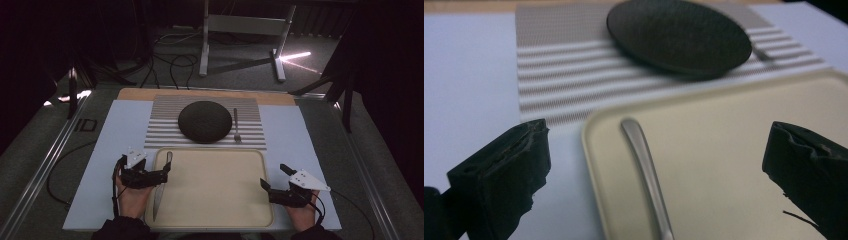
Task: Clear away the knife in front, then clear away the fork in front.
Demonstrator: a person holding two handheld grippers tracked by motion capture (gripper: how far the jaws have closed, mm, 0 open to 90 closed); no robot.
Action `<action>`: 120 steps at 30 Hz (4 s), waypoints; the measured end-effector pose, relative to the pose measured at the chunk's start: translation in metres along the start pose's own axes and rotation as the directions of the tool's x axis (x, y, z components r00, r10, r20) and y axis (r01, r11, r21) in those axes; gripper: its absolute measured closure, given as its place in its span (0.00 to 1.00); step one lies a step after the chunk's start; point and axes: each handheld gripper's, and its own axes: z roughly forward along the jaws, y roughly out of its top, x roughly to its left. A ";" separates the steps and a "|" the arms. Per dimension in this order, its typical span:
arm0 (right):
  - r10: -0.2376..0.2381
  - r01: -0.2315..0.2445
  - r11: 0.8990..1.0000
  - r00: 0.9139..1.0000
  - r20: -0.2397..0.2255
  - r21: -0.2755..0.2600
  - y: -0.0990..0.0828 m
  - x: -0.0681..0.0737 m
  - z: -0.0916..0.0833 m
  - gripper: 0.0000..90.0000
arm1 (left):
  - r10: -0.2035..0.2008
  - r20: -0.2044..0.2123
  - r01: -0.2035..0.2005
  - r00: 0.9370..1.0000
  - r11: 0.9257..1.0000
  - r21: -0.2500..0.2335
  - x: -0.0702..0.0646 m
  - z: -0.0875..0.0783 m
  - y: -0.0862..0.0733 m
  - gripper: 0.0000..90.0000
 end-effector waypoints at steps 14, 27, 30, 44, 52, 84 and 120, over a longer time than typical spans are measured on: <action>-0.002 0.002 1.000 1.000 0.010 0.004 -0.001 0.000 -0.001 0.10 | 0.121 -0.002 -0.121 0.993 0.991 -0.055 0.050 -0.010 0.023 0.00; 0.000 0.000 1.000 1.000 0.013 0.009 -0.002 0.001 0.000 0.10 | 0.087 0.019 -0.085 0.996 0.994 -0.067 0.075 -0.015 0.000 0.00; 0.003 -0.003 1.000 1.000 0.014 0.009 -0.002 0.000 -0.001 0.10 | 0.075 0.019 -0.074 0.997 0.994 -0.075 0.080 -0.016 -0.006 0.00; 0.001 -0.001 1.000 1.000 0.010 0.003 0.000 -0.001 -0.001 0.10 | 0.085 0.005 -0.084 0.996 0.990 -0.116 0.078 -0.017 -0.032 0.00; 0.009 -0.009 1.000 1.000 0.005 0.013 0.001 -0.001 0.000 0.10 | 0.101 0.005 -0.100 0.995 0.987 -0.127 0.079 -0.017 -0.035 0.00; 0.034 -0.036 0.992 0.999 0.017 0.122 0.058 0.011 0.037 0.10 | 0.097 -0.035 -0.102 0.995 0.980 -0.170 0.078 -0.021 -0.038 0.00; 0.053 -0.086 0.972 0.986 0.157 0.217 0.145 -0.036 0.131 0.13 | 0.101 -0.017 -0.103 0.995 0.978 -0.179 0.078 -0.020 -0.039 0.00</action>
